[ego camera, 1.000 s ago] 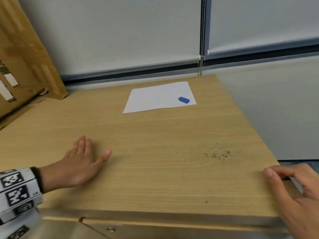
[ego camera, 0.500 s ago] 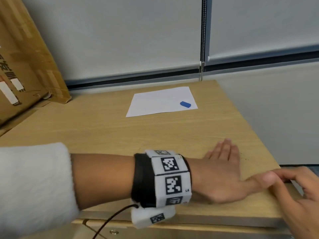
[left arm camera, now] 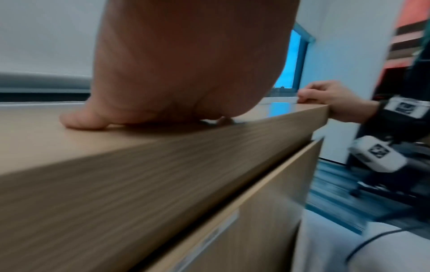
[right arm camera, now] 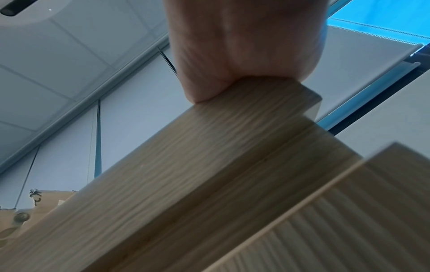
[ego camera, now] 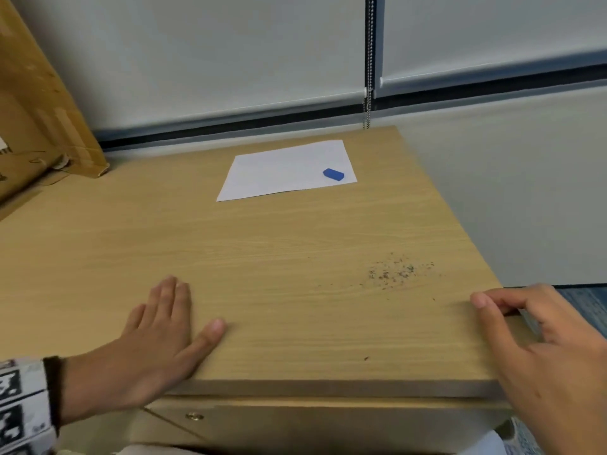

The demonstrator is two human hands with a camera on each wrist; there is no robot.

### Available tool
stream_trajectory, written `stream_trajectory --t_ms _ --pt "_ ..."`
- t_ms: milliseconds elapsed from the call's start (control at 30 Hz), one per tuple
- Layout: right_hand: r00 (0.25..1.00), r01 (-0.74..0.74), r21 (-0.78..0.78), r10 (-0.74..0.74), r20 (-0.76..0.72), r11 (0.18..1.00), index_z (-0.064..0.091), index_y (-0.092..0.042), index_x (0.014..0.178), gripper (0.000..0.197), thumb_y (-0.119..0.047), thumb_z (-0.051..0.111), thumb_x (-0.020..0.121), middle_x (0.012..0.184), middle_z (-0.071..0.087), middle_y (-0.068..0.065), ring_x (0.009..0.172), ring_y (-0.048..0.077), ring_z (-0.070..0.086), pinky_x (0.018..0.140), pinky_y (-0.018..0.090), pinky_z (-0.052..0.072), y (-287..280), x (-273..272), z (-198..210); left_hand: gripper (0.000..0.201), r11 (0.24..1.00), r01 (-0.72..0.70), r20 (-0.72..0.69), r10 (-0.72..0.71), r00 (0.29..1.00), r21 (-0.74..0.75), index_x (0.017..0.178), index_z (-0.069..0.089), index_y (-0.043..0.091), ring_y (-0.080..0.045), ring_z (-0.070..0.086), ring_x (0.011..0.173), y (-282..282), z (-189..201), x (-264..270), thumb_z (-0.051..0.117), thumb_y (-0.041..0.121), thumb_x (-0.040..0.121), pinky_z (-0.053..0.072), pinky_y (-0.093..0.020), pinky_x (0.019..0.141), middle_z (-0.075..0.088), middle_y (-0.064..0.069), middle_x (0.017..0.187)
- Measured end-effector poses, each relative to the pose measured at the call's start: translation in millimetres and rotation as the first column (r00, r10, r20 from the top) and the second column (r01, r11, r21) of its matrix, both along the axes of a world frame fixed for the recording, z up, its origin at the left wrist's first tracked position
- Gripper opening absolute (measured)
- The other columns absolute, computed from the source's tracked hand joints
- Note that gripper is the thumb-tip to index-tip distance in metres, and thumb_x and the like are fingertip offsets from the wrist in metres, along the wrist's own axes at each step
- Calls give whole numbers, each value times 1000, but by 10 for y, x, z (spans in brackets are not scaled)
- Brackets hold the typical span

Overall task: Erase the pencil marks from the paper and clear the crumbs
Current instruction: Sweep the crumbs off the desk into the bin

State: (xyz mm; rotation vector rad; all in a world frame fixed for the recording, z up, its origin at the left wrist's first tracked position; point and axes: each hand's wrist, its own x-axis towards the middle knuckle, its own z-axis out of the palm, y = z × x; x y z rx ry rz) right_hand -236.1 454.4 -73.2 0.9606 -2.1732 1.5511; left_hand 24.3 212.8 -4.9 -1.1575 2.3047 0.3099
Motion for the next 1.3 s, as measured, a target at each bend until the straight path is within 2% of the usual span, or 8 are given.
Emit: stream_trajectory --t_ms 267,533,600,667,800,933,1067,1300 --pt "999 -15 -33 16 37 999 61 -25 74 22 -44 54 84 78 61 -10 81 -16 51 68 -3 32 20 23 -1 104 922 374 -109 -364 925 100 139 -35 8 -31 -39 135 938 -10 -1426 -14 79 66 -15 -52 115 -46 -15 142" --pt "998 -56 -64 57 22 996 61 -22 78 25 -43 51 88 78 59 -10 79 -8 53 65 1 35 51 -16 -25 88 887 460 -333 -422 843 40 146 -27 10 -14 -27 142 602 348 -1657 -2 69 86 -10 -33 118 -34 -4 154" --pt "998 -60 -48 61 21 997 61 -23 79 25 -43 51 89 79 59 -12 81 -7 54 66 2 35 57 -25 -35 91 749 655 -191 -660 727 -95 145 -32 14 -10 -33 140 372 348 -1206 -3 73 81 -10 -35 119 -40 -3 151" --pt "997 -68 -45 70 41 997 62 -23 79 27 -45 51 89 80 59 -12 82 -4 54 66 3 36 58 -32 -47 90 430 880 -64 -902 426 -201 149 -25 10 -17 -26 144 196 253 -848 -2 70 87 -6 -40 120 -33 -9 155" --pt "997 -59 -45 61 50 997 63 -21 79 29 -45 51 89 80 59 -11 82 0 55 65 5 38 60 -31 -52 87 20 969 40 -999 31 -246 153 -3 -1 -28 -2 149 -16 66 -723 3 64 94 9 -43 117 -6 -17 161" --pt "997 -53 -34 54 49 998 63 -23 78 28 -46 52 88 79 59 -12 80 -3 55 65 4 37 60 -25 -50 85 -108 958 40 -994 -100 -265 153 -6 2 -24 -9 149 77 -23 -1155 -1 62 93 2 -46 119 -10 -14 161" --pt "999 -47 -48 48 24 998 64 -20 77 30 -45 52 88 76 58 -11 76 -1 55 63 6 37 54 -41 -71 84 -29 948 -10 -999 -34 -317 152 -10 4 -21 -14 148 210 51 -1596 0 62 92 1 -46 119 -13 -13 161" --pt "997 -69 -62 71 26 996 63 -21 78 26 -43 54 89 78 59 -11 76 1 56 62 6 38 67 -42 -74 79 -329 917 -35 -938 -345 -226 153 8 3 -24 -2 150 203 97 -1327 17 57 97 6 -52 119 0 -13 162"
